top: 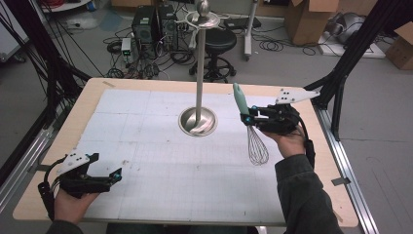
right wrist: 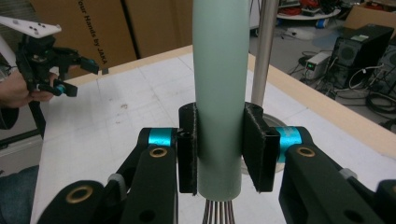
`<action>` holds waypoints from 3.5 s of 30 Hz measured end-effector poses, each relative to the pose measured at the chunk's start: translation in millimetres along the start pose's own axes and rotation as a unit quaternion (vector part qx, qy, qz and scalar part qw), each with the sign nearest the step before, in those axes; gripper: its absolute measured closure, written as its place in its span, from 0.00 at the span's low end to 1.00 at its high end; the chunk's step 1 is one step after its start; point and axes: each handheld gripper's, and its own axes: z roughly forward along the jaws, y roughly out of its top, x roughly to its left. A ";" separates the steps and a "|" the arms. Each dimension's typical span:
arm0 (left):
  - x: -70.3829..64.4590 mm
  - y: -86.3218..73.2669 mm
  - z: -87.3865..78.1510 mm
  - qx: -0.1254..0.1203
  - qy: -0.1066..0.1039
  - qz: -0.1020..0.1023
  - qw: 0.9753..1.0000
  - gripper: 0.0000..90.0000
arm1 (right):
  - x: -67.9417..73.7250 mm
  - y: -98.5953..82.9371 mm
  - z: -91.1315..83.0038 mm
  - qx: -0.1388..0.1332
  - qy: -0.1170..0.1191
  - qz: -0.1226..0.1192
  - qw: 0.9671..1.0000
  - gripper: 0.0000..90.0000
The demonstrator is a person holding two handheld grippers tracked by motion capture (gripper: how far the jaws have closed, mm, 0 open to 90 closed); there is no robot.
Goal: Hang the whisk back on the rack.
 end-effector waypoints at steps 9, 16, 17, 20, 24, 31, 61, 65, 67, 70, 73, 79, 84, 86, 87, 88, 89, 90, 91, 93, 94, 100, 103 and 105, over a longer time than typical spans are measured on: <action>0.4 0.1 0.4 -0.001 -0.001 -0.001 1.000 0.02 | -5.3 23.8 -3.9 -0.018 -0.001 -0.008 1.000 0.77; 0.8 0.1 -0.4 -0.001 -0.002 0.000 1.000 0.02 | -11.7 39.1 -1.0 -0.026 -0.004 -0.015 1.000 0.77; 0.7 0.1 -0.5 -0.002 -0.001 -0.002 1.000 0.02 | -12.4 40.9 -0.6 -0.027 -0.004 -0.017 0.999 0.77; 0.8 0.1 -0.7 -0.002 -0.001 -0.001 1.000 0.02 | -15.5 47.9 1.0 -0.032 -0.004 -0.018 0.999 0.77; 0.9 0.1 -0.5 -0.003 -0.002 -0.001 1.000 0.02 | -18.2 56.0 2.9 -0.036 -0.004 -0.021 0.999 0.77; 1.0 0.1 -0.7 -0.004 -0.002 -0.001 1.000 0.02 | -22.7 69.9 7.2 -0.041 0.001 -0.029 0.999 0.77; 1.3 0.1 -1.3 -0.006 -0.004 -0.003 1.000 0.02 | -34.0 118.7 22.1 -0.054 -0.020 -0.039 0.998 0.77; 1.3 0.2 -1.8 -0.007 -0.005 -0.002 1.000 0.02 | -34.2 120.5 26.7 -0.052 -0.020 -0.037 0.998 0.77; 1.5 0.2 -2.0 -0.008 -0.005 -0.002 1.000 0.02 | -34.2 120.3 28.1 -0.051 -0.023 -0.037 0.998 0.77; 1.6 0.2 -2.1 -0.007 -0.005 -0.002 1.000 0.02 | -34.5 120.0 30.3 -0.047 -0.024 -0.037 0.998 0.77; 1.5 0.3 -2.1 -0.007 -0.005 -0.001 1.000 0.02 | -34.6 119.7 32.4 -0.047 -0.025 -0.037 0.998 0.77; 1.2 0.2 -1.9 -0.007 -0.005 -0.002 1.000 0.02 | -34.8 119.4 37.1 -0.045 -0.025 -0.036 0.998 0.77; 0.9 0.1 -1.9 -0.008 -0.006 -0.004 1.000 0.02 | -35.1 119.0 42.0 -0.043 -0.026 -0.034 0.998 0.77; 0.8 0.1 -1.9 -0.008 -0.006 -0.004 1.000 0.02 | -35.3 118.7 44.7 -0.044 -0.027 -0.032 0.998 0.77; 0.9 0.1 -2.0 -0.008 -0.006 -0.004 1.000 0.02 | -35.4 118.6 45.5 -0.044 -0.027 -0.031 0.998 0.77; 0.9 0.0 -2.1 -0.008 -0.006 -0.004 1.000 0.02 | -35.7 118.4 46.5 -0.043 -0.028 -0.032 0.998 0.77; 1.1 0.0 -2.2 -0.008 -0.006 -0.004 1.000 0.02 | -35.7 118.2 47.5 -0.042 -0.028 -0.031 0.998 0.77; 1.3 0.1 -2.3 -0.008 -0.006 -0.003 1.000 0.02 | -36.0 117.7 48.4 -0.041 -0.027 -0.029 0.998 0.77; 1.5 0.0 -2.3 -0.008 -0.006 -0.003 1.000 0.02 | -36.2 117.3 49.3 -0.041 -0.025 -0.028 0.998 0.77; 1.6 0.1 -2.4 -0.009 -0.006 -0.004 1.000 0.02 | -36.4 116.8 50.5 -0.037 -0.028 -0.026 0.999 0.77; 1.5 0.1 -2.5 -0.009 -0.006 -0.004 1.000 0.02 | -36.3 116.6 50.9 -0.036 -0.027 -0.026 0.999 0.77; 1.1 0.3 -2.9 -0.009 -0.006 -0.002 1.000 0.02 | -35.5 116.0 54.7 -0.031 -0.028 -0.028 0.999 0.76; 1.1 0.2 -3.0 -0.010 -0.006 -0.004 1.000 0.02 | -35.4 115.9 55.6 -0.032 -0.027 -0.026 0.999 0.76; 1.2 0.1 -3.0 -0.010 -0.006 -0.004 1.000 0.02 | -35.7 116.0 55.8 -0.031 -0.028 -0.027 0.999 0.76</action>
